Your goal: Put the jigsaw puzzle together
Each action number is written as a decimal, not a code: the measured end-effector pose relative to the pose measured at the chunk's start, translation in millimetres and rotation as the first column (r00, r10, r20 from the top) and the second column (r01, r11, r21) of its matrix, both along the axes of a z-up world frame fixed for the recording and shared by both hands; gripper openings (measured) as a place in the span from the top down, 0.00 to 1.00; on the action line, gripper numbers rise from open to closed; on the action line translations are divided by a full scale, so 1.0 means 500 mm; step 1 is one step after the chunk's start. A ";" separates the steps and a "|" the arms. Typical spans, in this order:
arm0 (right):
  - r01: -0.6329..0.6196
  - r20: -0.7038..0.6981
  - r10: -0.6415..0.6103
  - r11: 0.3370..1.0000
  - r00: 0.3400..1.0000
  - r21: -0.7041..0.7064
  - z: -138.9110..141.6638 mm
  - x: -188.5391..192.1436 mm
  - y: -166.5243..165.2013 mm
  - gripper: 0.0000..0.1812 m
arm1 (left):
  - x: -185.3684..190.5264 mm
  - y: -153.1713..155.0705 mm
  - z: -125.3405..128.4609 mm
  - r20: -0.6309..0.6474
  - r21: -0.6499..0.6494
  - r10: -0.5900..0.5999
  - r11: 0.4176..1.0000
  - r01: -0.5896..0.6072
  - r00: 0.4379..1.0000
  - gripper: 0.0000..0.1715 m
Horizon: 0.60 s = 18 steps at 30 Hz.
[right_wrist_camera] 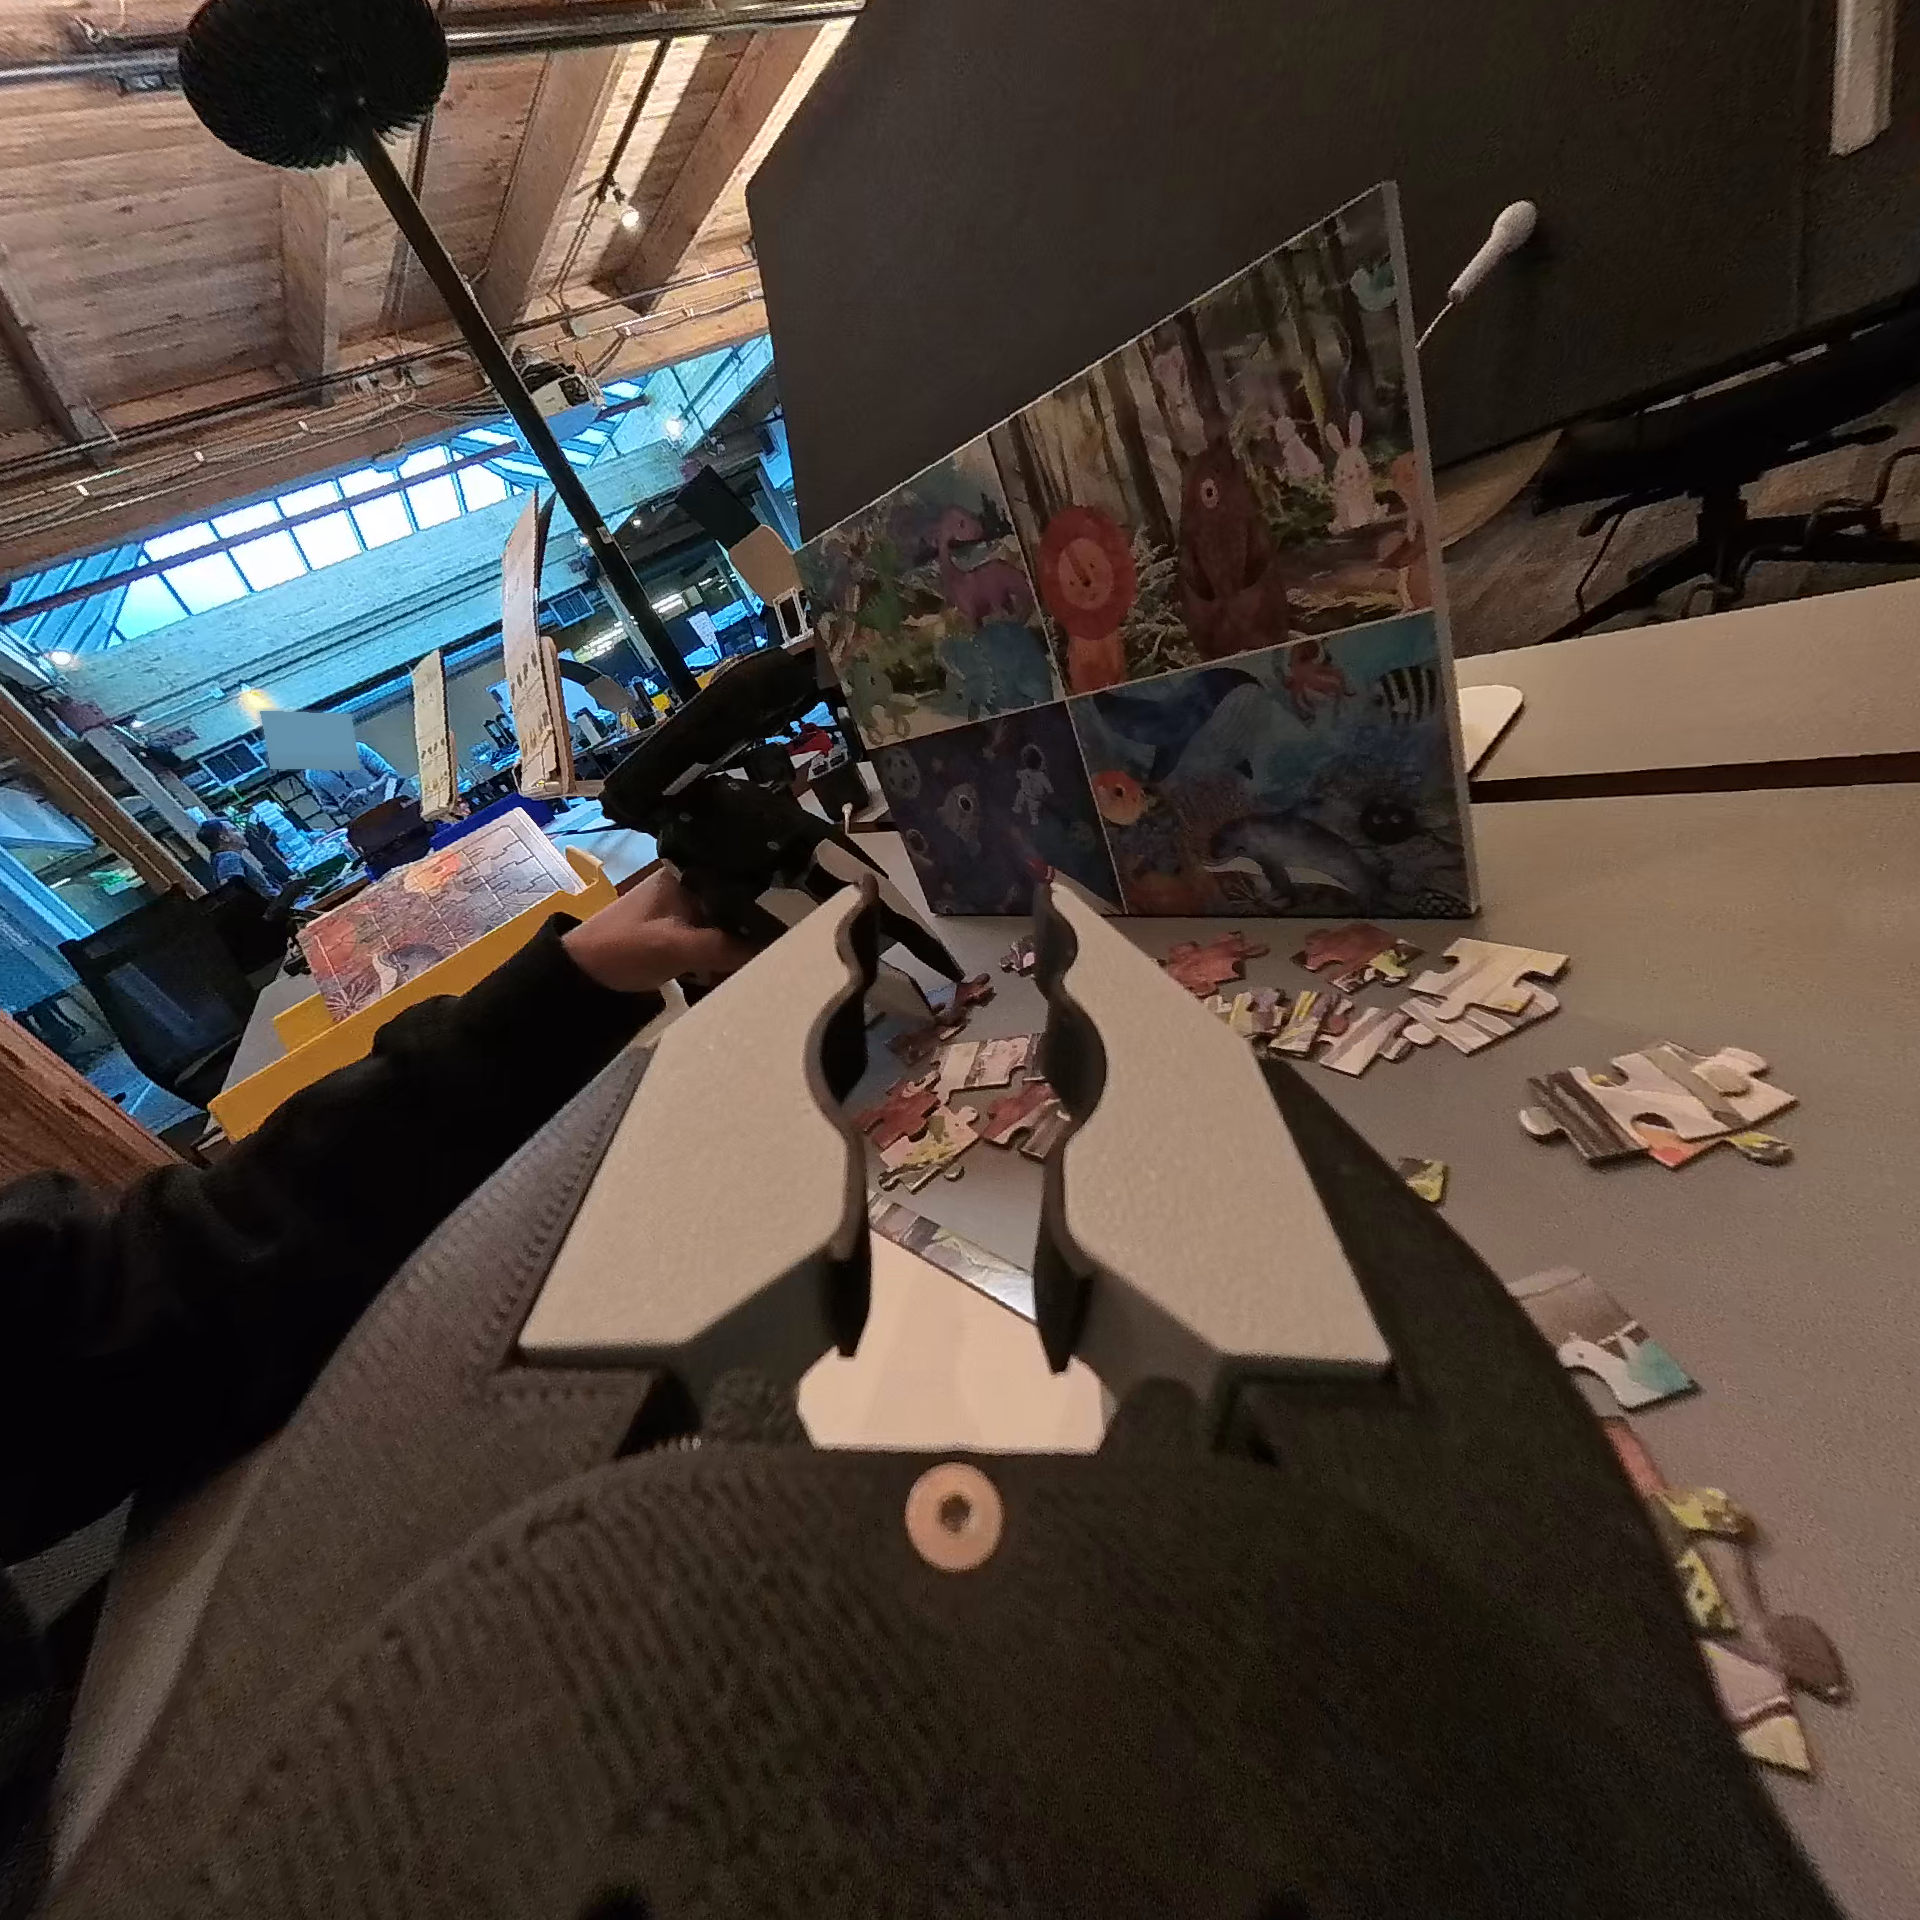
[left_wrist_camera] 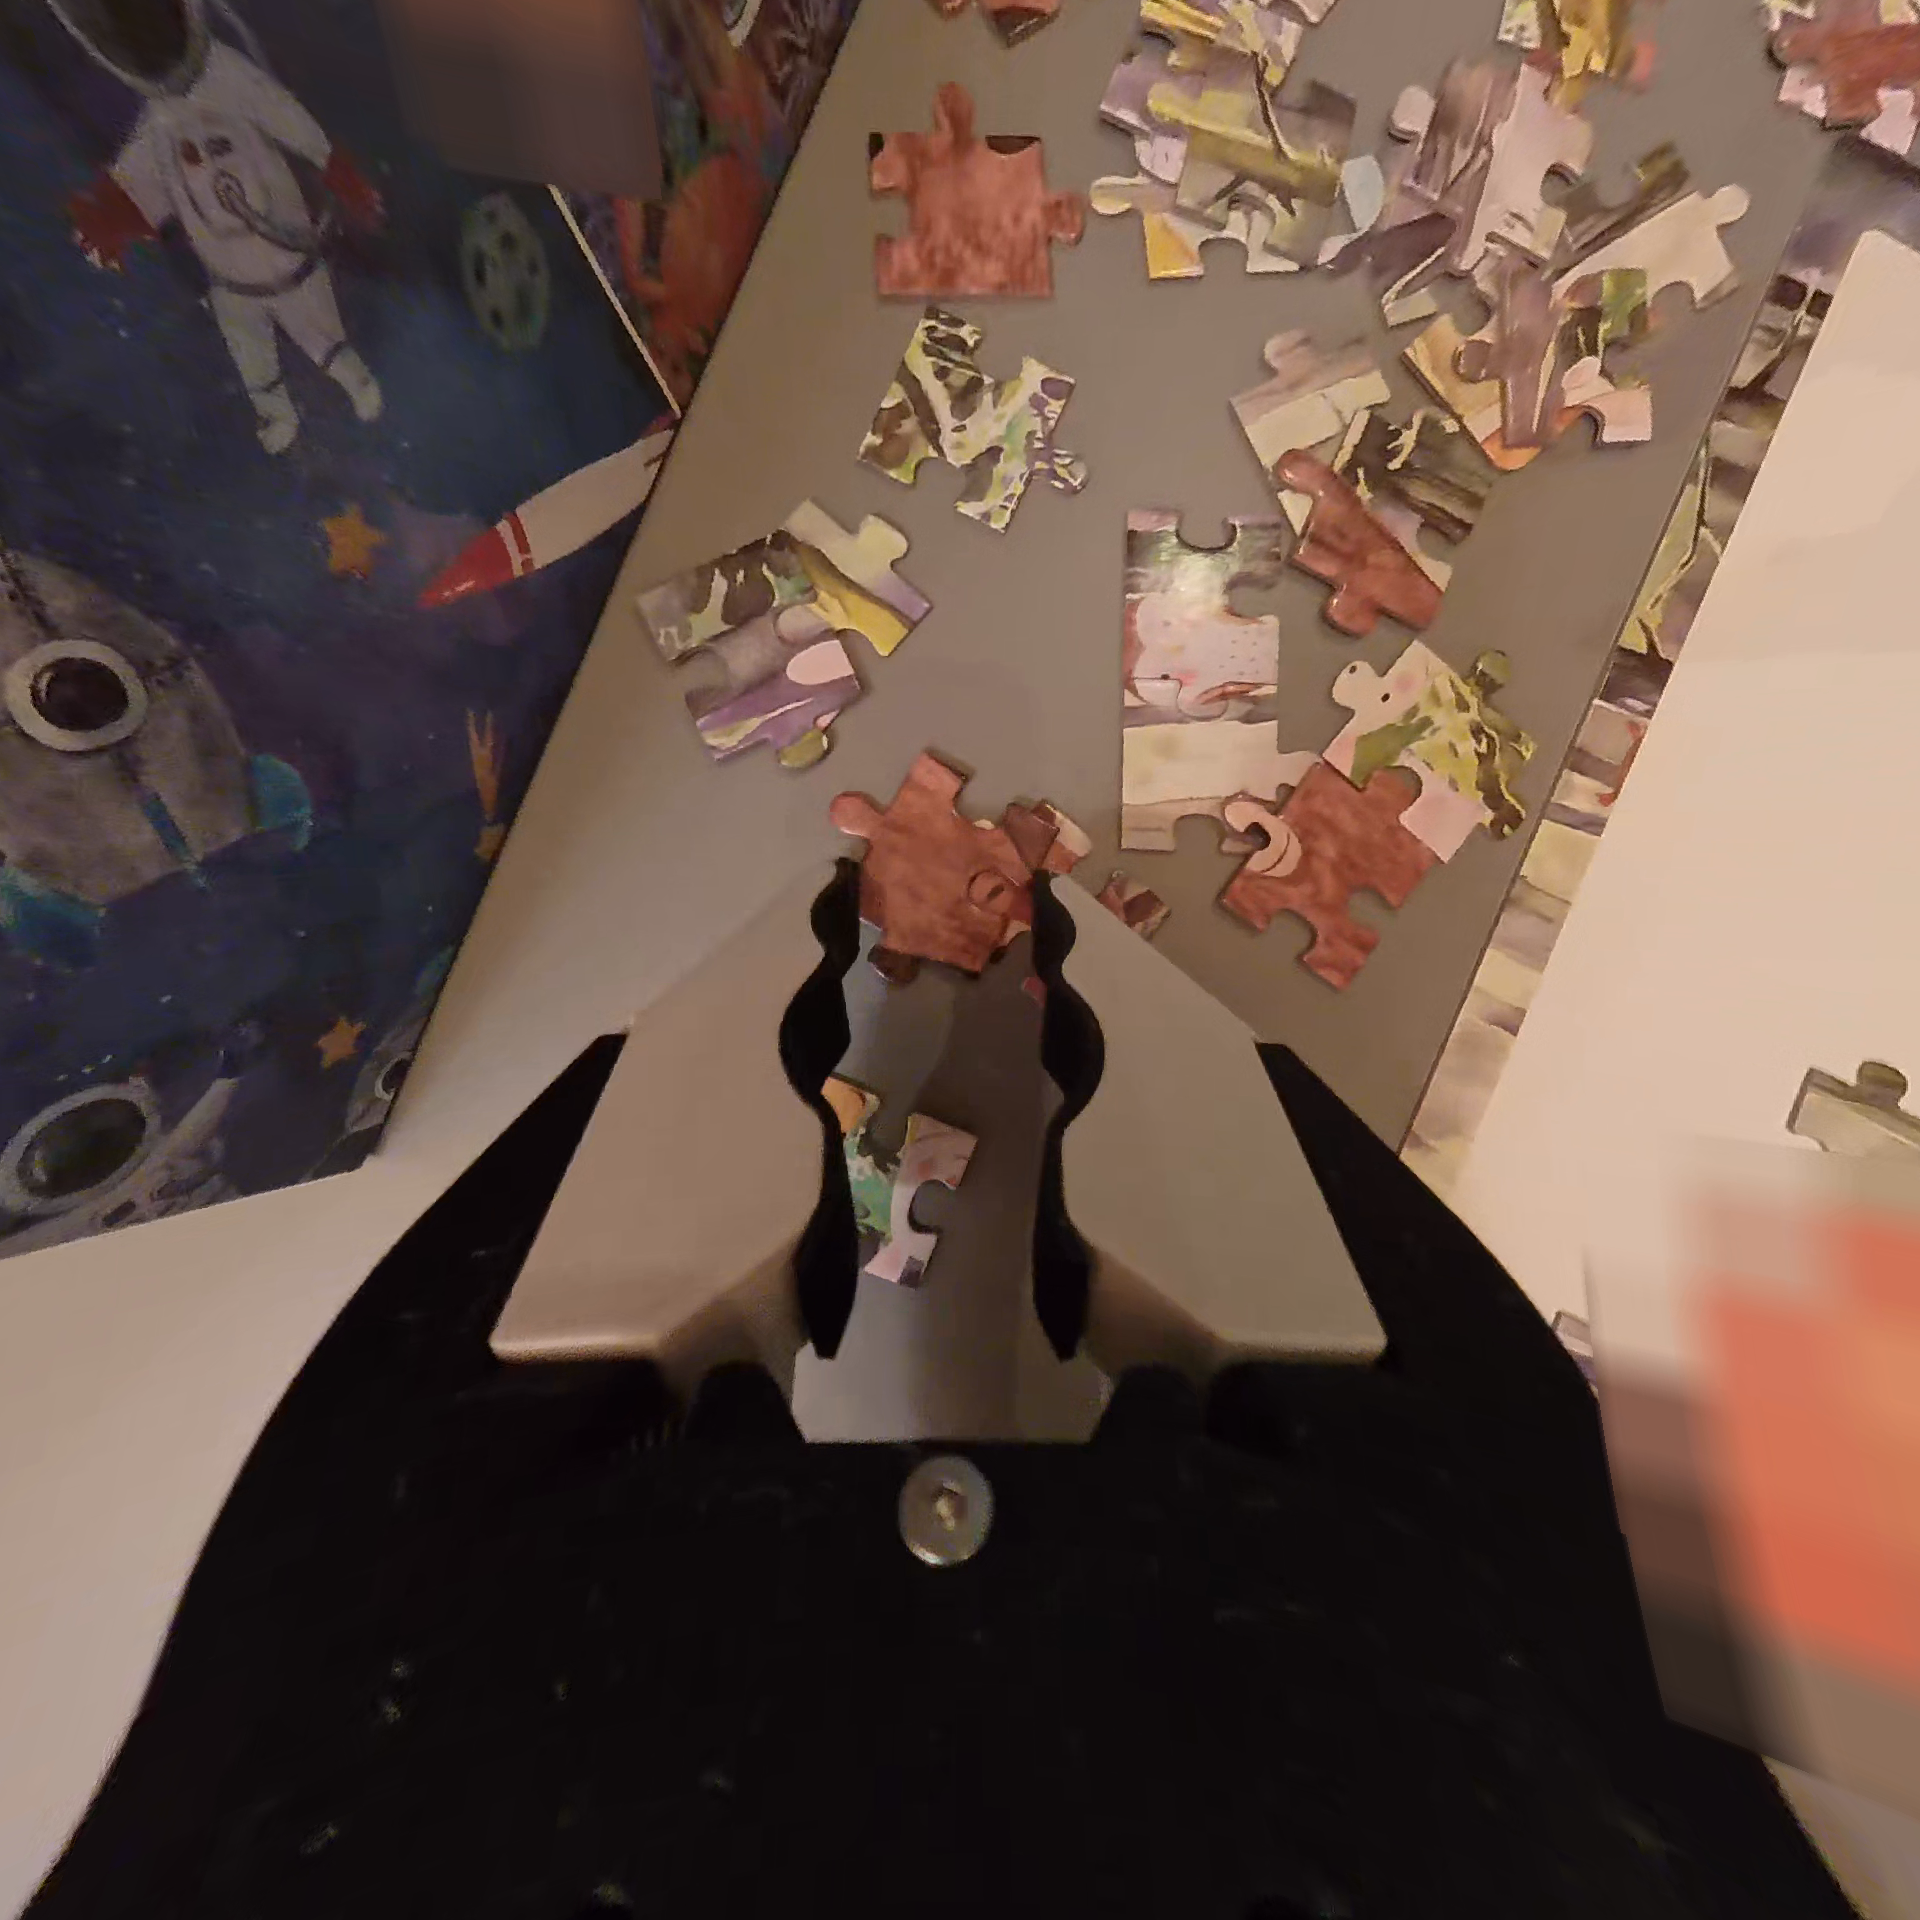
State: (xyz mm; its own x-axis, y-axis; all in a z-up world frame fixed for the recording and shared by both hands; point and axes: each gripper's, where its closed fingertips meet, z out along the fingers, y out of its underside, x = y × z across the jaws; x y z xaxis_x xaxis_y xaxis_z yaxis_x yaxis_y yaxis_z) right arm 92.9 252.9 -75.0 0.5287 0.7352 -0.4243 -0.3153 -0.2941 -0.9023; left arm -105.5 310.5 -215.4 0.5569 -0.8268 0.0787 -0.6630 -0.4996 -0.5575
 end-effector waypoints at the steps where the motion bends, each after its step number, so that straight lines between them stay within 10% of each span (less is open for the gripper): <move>1: 0.000 0.000 0.000 1.000 1.000 0.001 0.001 0.000 0.000 0.85 | 0.000 0.000 0.002 0.008 0.000 -0.001 1.000 0.001 1.000 0.83; 3: 0.000 -0.001 0.000 1.000 1.000 0.001 0.001 0.001 0.000 0.85 | -0.005 0.010 0.010 0.015 0.028 0.020 0.999 -0.020 1.000 0.93; 18: -0.001 0.000 0.001 1.000 1.000 -0.001 0.000 0.000 0.000 0.85 | -0.008 0.065 0.042 0.083 0.178 0.121 0.975 -0.134 0.989 0.79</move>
